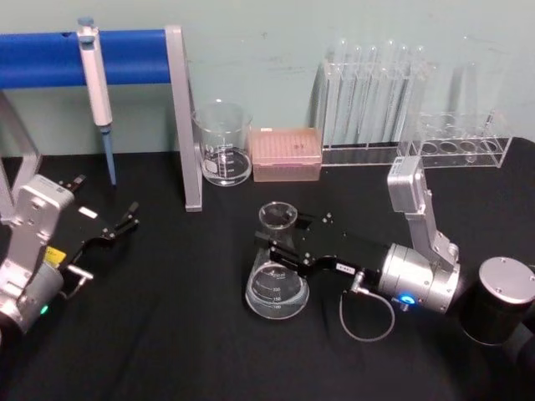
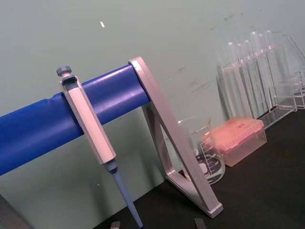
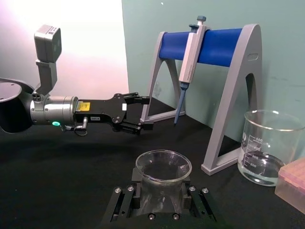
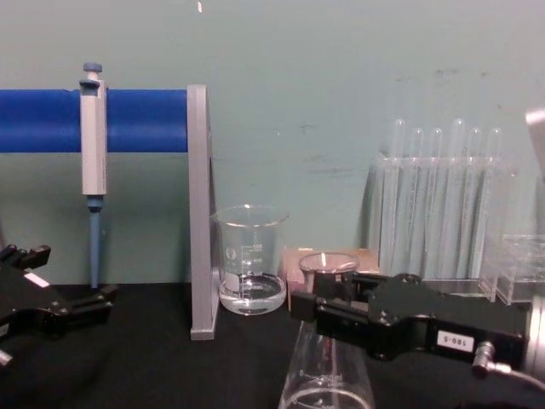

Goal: Grasp the erlenmeyer flask with one hand, shake it three times, then place it back.

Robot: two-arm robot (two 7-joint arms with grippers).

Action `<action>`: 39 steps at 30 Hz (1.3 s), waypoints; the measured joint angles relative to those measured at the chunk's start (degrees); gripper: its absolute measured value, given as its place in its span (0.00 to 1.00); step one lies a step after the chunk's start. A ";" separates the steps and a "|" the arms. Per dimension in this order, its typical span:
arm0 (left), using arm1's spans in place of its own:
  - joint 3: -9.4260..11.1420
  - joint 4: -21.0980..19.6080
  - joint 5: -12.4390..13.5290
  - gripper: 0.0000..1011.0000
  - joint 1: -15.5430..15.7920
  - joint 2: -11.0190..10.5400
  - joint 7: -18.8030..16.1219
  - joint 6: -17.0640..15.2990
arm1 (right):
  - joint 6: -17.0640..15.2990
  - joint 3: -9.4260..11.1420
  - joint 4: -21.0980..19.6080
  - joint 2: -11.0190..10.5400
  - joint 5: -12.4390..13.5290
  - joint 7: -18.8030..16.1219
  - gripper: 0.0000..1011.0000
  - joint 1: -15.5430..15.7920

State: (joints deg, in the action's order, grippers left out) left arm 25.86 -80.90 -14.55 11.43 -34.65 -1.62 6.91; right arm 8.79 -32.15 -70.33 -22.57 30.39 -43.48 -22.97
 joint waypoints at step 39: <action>0.00 0.00 0.00 0.99 0.00 0.00 0.00 0.00 | -1.42 -0.62 1.13 0.04 0.08 0.15 0.45 0.09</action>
State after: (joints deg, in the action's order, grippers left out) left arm 25.86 -80.90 -14.55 11.43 -34.65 -1.62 6.91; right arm 7.37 -32.78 -69.19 -22.53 30.47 -43.33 -22.88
